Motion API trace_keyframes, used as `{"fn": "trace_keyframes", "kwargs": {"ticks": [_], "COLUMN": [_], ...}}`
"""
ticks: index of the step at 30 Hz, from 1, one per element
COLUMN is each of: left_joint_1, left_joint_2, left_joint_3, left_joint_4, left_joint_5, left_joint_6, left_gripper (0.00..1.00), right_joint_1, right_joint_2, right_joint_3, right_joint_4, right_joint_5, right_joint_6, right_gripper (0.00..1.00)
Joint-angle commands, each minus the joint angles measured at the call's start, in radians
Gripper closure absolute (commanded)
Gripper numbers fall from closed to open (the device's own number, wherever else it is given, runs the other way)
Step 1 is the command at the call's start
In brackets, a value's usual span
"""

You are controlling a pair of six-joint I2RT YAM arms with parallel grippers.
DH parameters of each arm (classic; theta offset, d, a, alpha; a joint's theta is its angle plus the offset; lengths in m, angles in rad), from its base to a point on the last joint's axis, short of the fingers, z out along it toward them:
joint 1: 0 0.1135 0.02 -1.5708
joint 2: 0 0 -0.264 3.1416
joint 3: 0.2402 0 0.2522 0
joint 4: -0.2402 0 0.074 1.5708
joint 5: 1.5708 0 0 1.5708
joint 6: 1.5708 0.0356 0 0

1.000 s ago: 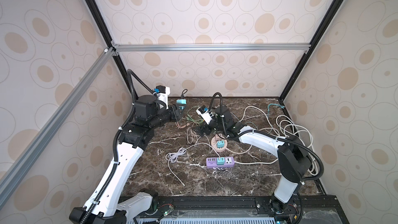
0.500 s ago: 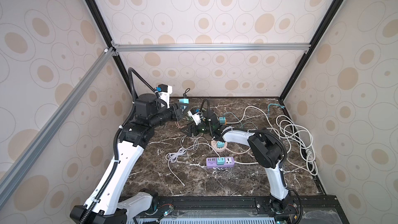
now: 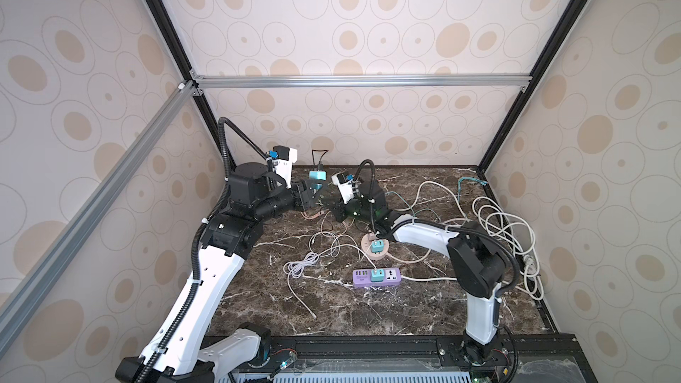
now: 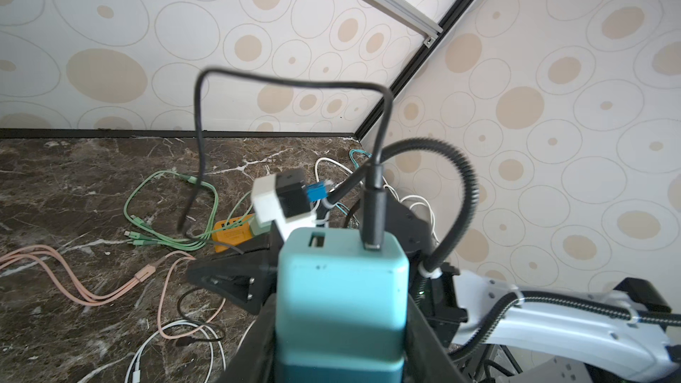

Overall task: Insert the plug
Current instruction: 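Carry the teal charger toward the orange strip with the left while the right moves there, then swing the held teal charger toward the right gripper while the right gripper opens beside it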

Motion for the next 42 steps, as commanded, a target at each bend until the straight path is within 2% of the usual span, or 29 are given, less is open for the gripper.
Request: {"fn": "trace_keyframes", "kwargs": {"ticks": [1, 5, 13, 18, 21, 24, 29, 35, 36, 37, 38, 39, 42], "left_joint_1": [-0.057, -0.149, -0.373, -0.535, -0.592, -0.622, -0.682, -0.713, -0.713, -0.713, -0.712, -0.713, -0.712], "left_joint_2": [-0.028, -0.017, 0.064, 0.187, 0.275, 0.363, 0.538, 0.787, 0.832, 0.869, 0.91, 0.945, 1.015], "left_joint_3": [0.01, 0.015, 0.067, 0.159, 0.208, 0.239, 0.346, 0.422, 0.447, 0.469, 0.498, 0.526, 0.571], "left_joint_4": [0.037, 0.066, 0.16, 0.189, 0.208, 0.248, 0.241, 0.249, 0.234, 0.221, 0.2, 0.179, 0.143], "left_joint_5": [-0.012, -0.056, -0.086, -0.108, -0.108, -0.088, -0.124, -0.232, -0.237, -0.247, -0.255, -0.261, -0.283], "left_joint_6": [0.054, 0.071, 0.125, 0.17, 0.198, 0.194, 0.221, 0.296, 0.312, 0.325, 0.34, 0.363, 0.43], "left_gripper": [1.0, 1.0, 1.0, 1.0, 1.0, 1.0, 1.0, 1.0, 1.0, 1.0, 1.0, 1.0, 1.0], "right_joint_1": [-0.036, -0.09, -0.204, -0.317, -0.412, -0.506, -0.647, -0.734, -0.734, -0.735, -0.735, -0.735, -0.735], "right_joint_2": [-0.159, -0.296, -0.596, -0.792, -0.878, -0.944, -1.013, -0.941, -0.928, -0.921, -0.92, -0.925, -0.969], "right_joint_3": [-0.051, -0.145, -0.329, -0.402, -0.433, -0.465, -0.509, -0.549, -0.561, -0.565, -0.566, -0.568, -0.575], "right_joint_4": [0.047, 0.03, -0.068, -0.204, -0.307, -0.406, -0.52, -0.622, -0.653, -0.697, -0.758, -0.821, -0.982], "right_joint_5": [0.05, 0.075, 0.214, 0.325, 0.341, 0.374, 0.434, 0.631, 0.667, 0.692, 0.713, 0.715, 0.711], "right_joint_6": [-0.036, -0.045, -0.117, -0.147, -0.15, -0.15, -0.169, -0.201, -0.191, -0.166, -0.134, -0.102, -0.006], "right_gripper": [1.0, 1.0, 1.0, 1.0, 1.0, 1.0, 1.0, 0.98, 0.9, 0.78, 0.6, 0.46, 0.24]}}
